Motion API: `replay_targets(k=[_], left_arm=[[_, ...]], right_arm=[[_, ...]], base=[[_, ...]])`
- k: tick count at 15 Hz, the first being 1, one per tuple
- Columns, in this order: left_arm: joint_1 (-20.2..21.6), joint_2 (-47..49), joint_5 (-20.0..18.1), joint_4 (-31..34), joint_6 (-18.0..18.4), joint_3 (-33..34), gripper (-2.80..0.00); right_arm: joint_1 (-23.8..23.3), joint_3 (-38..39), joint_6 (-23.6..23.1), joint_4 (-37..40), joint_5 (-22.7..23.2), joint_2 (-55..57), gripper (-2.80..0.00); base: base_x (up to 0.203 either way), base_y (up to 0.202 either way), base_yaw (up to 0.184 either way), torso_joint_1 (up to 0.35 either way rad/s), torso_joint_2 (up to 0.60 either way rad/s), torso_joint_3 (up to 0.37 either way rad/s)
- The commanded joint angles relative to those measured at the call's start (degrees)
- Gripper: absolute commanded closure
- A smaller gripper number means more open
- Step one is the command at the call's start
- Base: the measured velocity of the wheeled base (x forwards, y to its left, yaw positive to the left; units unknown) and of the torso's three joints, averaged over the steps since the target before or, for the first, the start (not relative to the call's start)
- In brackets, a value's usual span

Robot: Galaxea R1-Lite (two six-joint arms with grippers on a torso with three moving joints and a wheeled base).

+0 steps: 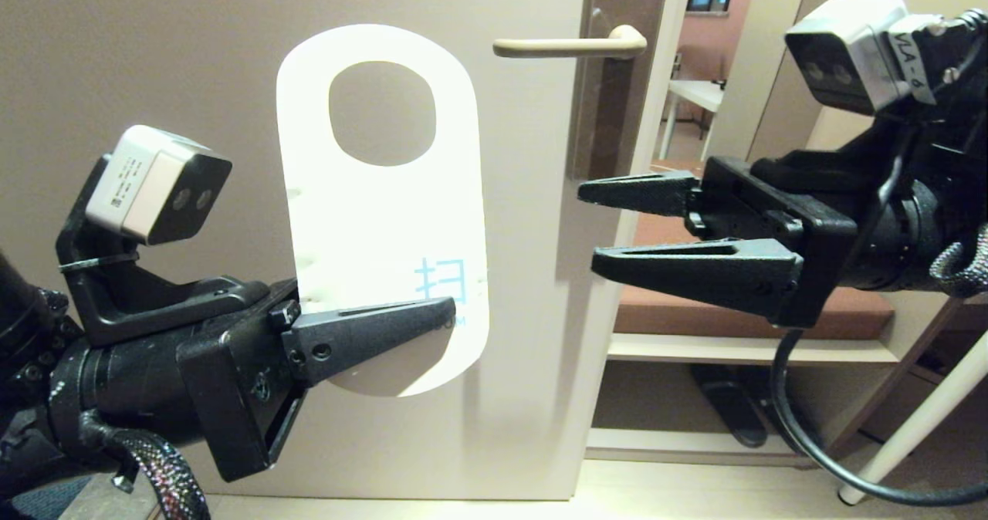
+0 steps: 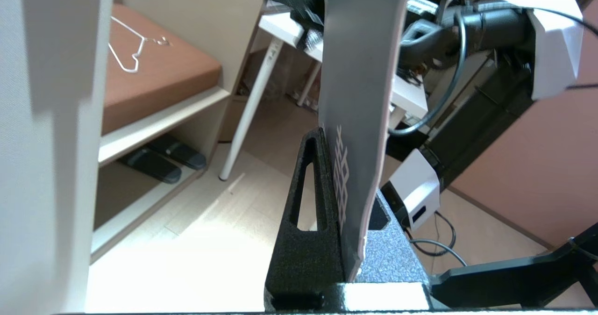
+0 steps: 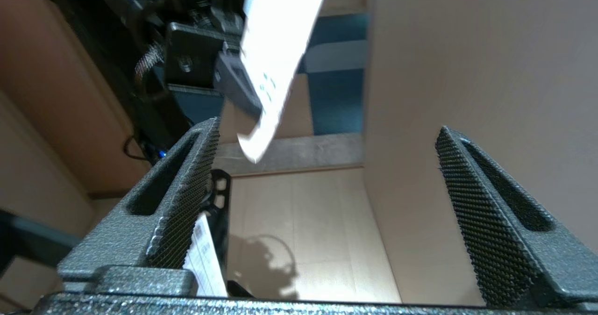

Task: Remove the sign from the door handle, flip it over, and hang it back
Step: Hang the sign back with the other side facing out

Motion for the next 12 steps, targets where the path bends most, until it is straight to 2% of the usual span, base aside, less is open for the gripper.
replay_targets(k=[1,4,7,9,10,12], left_arm=[[0.5,-0.9,-0.2,-0.3,-0.1,0.1,0.0],[0.8,-3.1,-0.1,-0.3,0.2,1.2,0.0],[2.3,-6.2,0.1,0.0,0.7,3.2,0.0],[4.1,-7.4,0.6,0.1,4.2,5.2,0.0],[5.3,-7.8,1.0,0.2,7.4,6.7,0.0],[7.0,-9.5,2.3,0.2,10.0,8.9,0.0]], right_arm=[[-1.7,3.1,-0.1,-0.2,0.3,-3.7,0.0],[-5.4,7.8,-0.9,-0.2,-2.1,-7.6,0.0],[-10.2,12.5,-3.4,-0.3,-12.6,-11.2,0.0],[-14.2,16.7,-6.6,-0.3,-17.6,-13.9,0.0],[-16.1,19.5,-7.4,-0.4,-19.1,-16.0,0.0],[-20.0,26.3,-8.0,-2.2,-20.3,-19.5,0.0]], base=[[0.0,0.0,0.0,0.0,0.0,0.0],[0.0,0.0,0.0,0.0,0.0,0.0],[0.0,0.0,0.0,0.0,0.0,0.0],[0.0,0.0,0.0,0.0,0.0,0.0],[0.0,0.0,0.0,0.0,0.0,0.0],[0.0,0.0,0.0,0.0,0.0,0.0]])
